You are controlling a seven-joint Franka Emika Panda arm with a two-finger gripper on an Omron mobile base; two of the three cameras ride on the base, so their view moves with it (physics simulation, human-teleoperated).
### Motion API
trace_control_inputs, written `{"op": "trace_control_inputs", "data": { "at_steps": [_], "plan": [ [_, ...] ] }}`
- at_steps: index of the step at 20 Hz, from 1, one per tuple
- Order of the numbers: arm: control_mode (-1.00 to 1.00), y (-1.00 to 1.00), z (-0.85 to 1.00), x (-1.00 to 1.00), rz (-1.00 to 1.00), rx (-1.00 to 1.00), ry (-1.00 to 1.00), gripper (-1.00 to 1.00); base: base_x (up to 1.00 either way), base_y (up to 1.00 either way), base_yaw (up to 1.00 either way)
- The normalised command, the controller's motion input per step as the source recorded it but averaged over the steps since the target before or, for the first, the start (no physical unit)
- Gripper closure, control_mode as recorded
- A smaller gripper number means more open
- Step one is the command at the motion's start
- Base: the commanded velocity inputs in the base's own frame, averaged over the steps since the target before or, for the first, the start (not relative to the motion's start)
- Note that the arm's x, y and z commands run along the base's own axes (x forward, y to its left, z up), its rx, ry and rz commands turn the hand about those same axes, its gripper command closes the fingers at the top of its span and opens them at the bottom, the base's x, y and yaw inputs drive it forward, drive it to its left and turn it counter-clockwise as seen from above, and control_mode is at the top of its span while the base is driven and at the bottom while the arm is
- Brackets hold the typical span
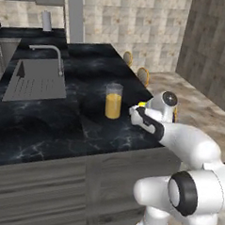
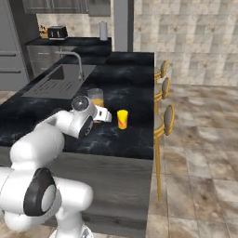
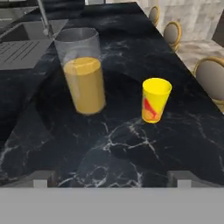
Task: Place the pitcher and cup on the dining counter for serving.
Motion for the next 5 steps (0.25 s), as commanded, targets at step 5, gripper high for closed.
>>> {"op": "trace_control_inputs", "data": {
  "at_steps": [5],
  "plan": [
    [-1.00,0.30,0.03,-1.00,-0.01,0.00,-0.02,-1.00,0.00,0.00,0.00]
  ]
}}
